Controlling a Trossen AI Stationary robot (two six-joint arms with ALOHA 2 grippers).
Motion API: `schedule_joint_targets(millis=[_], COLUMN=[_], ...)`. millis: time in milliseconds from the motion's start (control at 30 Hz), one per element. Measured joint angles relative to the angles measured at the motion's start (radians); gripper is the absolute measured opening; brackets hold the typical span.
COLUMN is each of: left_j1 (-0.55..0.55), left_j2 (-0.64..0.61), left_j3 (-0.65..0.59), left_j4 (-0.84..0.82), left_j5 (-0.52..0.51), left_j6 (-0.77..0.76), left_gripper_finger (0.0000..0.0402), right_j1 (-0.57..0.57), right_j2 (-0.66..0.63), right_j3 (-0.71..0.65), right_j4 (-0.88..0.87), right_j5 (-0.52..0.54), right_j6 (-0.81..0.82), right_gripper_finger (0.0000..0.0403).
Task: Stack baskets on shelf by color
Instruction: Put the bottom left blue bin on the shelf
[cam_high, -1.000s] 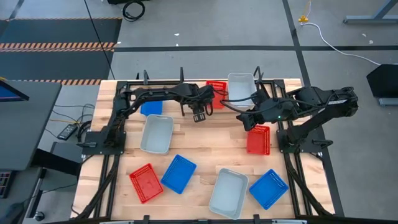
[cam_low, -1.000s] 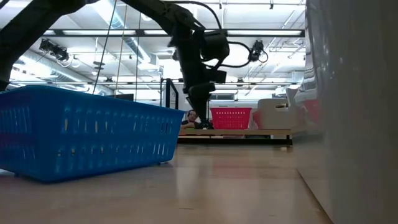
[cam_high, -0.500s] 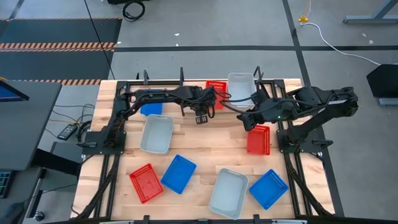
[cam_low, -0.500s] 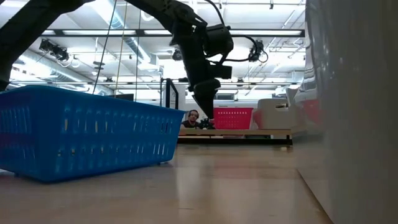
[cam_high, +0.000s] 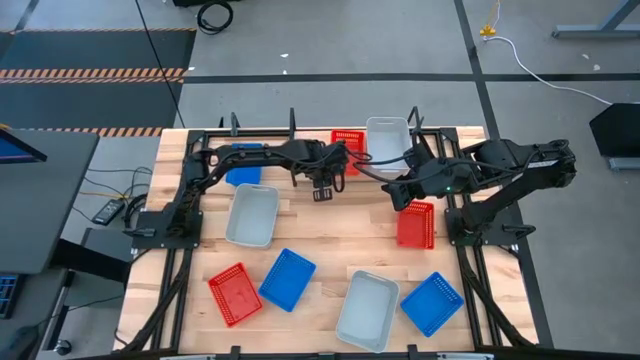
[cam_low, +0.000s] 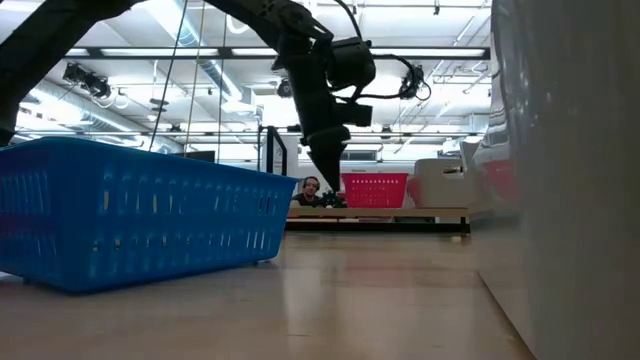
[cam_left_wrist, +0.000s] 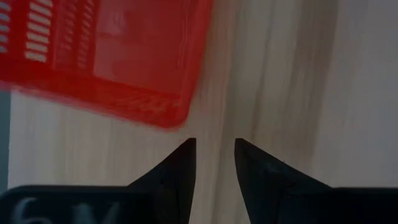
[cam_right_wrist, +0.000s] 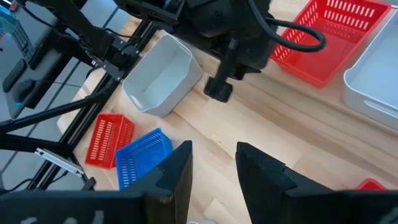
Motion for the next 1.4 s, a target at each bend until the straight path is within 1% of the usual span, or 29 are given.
schedule_joint_targets(millis=[133,167,267,333,433,500,567,633,700,800,900,1000,1133,1233,1333,1400], left_j1=[-0.015,-0.021,-0.054,-0.081,-0.138,-0.189,-0.249,-0.317,-0.390,-0.499,-0.594,-0.666,-0.730,-0.753,-0.778,-0.795], left_j2=[-0.062,-0.091,-0.193,-0.262,-0.362,-0.419,-0.460,-0.486,-0.502,-0.501,-0.478,-0.443,-0.389,-0.346,-0.314,-0.298], left_j3=[0.000,0.000,0.001,0.002,0.002,0.002,0.002,0.002,0.002,0.002,0.002,0.000,0.000,0.000,0.000,0.000], left_j4=[-0.028,-0.029,-0.071,-0.109,-0.214,-0.308,-0.402,-0.463,-0.488,-0.476,-0.454,-0.433,-0.416,-0.402,-0.377,-0.352], left_j5=[0.005,0.023,0.117,0.208,0.343,0.391,0.414,0.420,0.417,0.361,0.310,0.295,0.294,0.293,0.291,0.277], left_j6=[0.001,0.001,-0.024,-0.040,-0.045,-0.028,-0.008,-0.010,-0.025,-0.086,-0.163,-0.235,-0.311,-0.364,-0.363,-0.332], left_gripper_finger=[0.0117,0.0117,0.0117,0.0117,0.0117,0.0117,0.0117,0.0117,0.0117,0.0117,0.0127,0.0150,0.0196,0.0232,0.0258,0.0266], right_j1=[0.000,0.000,0.000,0.000,0.000,0.000,-0.001,-0.002,-0.009,-0.020,-0.029,-0.029,-0.029,-0.028,0.006,0.051], right_j2=[0.000,0.000,0.000,0.000,0.000,0.000,0.000,0.000,0.000,0.000,0.000,0.000,0.000,0.000,0.000,0.000], right_j3=[0.000,0.000,0.000,0.000,0.000,0.000,0.000,0.000,0.000,0.000,0.000,0.000,0.000,0.000,0.000,0.000], right_j4=[-0.017,-0.025,-0.059,-0.077,-0.096,-0.095,-0.093,-0.090,-0.090,-0.088,-0.088,-0.088,-0.087,-0.080,-0.079,-0.076], right_j5=[0.006,0.009,0.011,0.012,0.016,0.021,0.035,0.049,0.050,0.052,0.053,0.052,0.045,-0.004,-0.066,-0.075], right_j6=[-0.004,-0.004,-0.004,-0.004,-0.013,-0.034,-0.057,-0.082,-0.108,-0.134,-0.159,-0.191,-0.238,-0.251,-0.172,-0.107], right_gripper_finger=[0.0129,0.0129,0.0129,0.0129,0.0129,0.0129,0.0129,0.0129,0.0129,0.0129,0.0129,0.0129,0.0129,0.0129,0.0129,0.0129])
